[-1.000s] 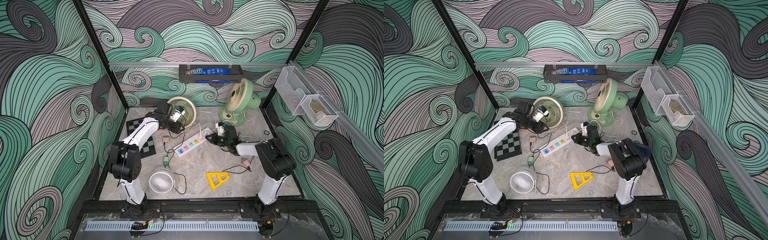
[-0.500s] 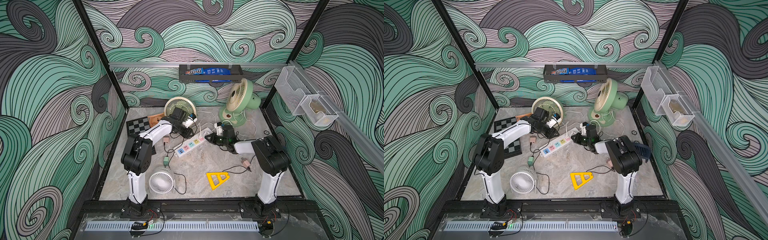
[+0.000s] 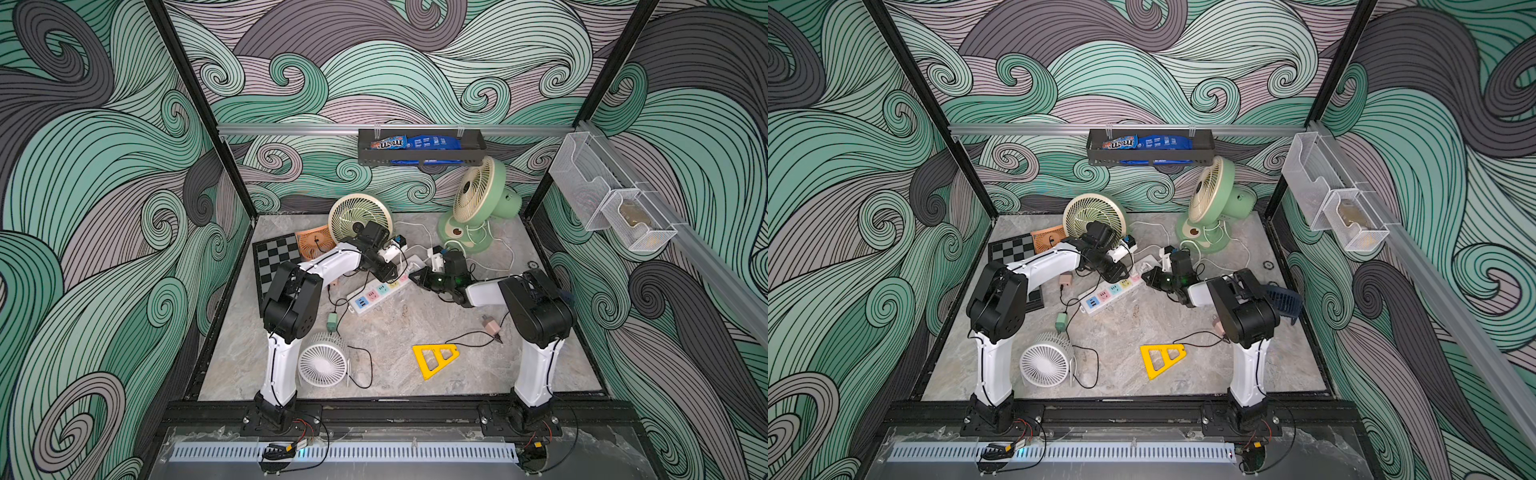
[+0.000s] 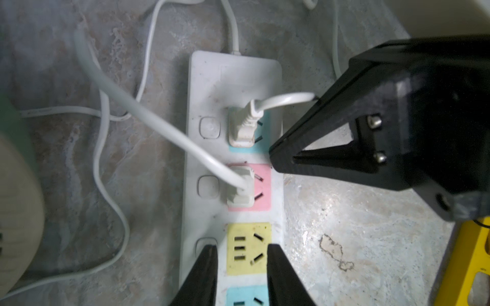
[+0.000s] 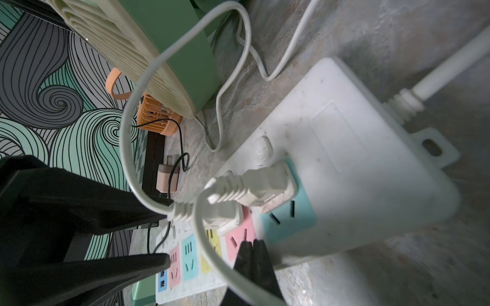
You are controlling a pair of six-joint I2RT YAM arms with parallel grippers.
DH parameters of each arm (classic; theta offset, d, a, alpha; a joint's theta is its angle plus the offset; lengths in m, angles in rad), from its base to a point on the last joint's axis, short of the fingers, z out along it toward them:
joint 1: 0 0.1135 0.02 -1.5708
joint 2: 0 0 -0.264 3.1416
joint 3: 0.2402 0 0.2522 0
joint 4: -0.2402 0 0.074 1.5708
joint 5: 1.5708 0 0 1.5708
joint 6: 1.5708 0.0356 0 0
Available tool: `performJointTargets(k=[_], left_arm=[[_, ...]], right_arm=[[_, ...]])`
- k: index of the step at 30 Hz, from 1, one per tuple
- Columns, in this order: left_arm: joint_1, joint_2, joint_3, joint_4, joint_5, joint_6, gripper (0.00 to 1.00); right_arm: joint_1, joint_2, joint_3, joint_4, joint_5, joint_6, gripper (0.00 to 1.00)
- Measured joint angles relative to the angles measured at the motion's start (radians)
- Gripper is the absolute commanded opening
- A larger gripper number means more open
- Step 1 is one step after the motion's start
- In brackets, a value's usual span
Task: Unplug the desk fan from the power strip
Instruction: Remove the plug from the socket.
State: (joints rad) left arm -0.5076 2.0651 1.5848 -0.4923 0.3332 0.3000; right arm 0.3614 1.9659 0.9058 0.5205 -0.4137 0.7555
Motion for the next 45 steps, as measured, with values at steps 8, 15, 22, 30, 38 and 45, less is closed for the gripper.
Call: performJointTargets(k=[8, 15, 22, 30, 38, 45], left_arm=[[-0.026, 0.047, 0.047, -0.005, -0.024, 0.007, 0.31], [-0.05, 0.072, 0.072, -0.026, -0.042, 0.011, 0.28], [-0.053, 0.097, 0.117, -0.055, -0.064, 0.015, 0.26], [-0.068, 0.111, 0.141, -0.064, -0.102, 0.027, 0.31], [-0.077, 0.12, 0.15, -0.068, -0.131, 0.028, 0.34], [-0.077, 0.138, 0.152, -0.064, -0.147, 0.029, 0.31]], right_arm=[[0.009, 0.015, 0.011, 0.015, 0.003, 0.011, 0.03], [0.011, 0.016, 0.012, 0.015, 0.006, 0.011, 0.03], [0.015, 0.016, 0.012, 0.019, 0.013, 0.011, 0.03], [0.018, 0.016, 0.012, 0.019, 0.015, 0.012, 0.03], [0.02, 0.018, 0.012, 0.024, 0.02, 0.014, 0.03], [0.021, 0.023, 0.011, 0.035, 0.021, 0.015, 0.03]])
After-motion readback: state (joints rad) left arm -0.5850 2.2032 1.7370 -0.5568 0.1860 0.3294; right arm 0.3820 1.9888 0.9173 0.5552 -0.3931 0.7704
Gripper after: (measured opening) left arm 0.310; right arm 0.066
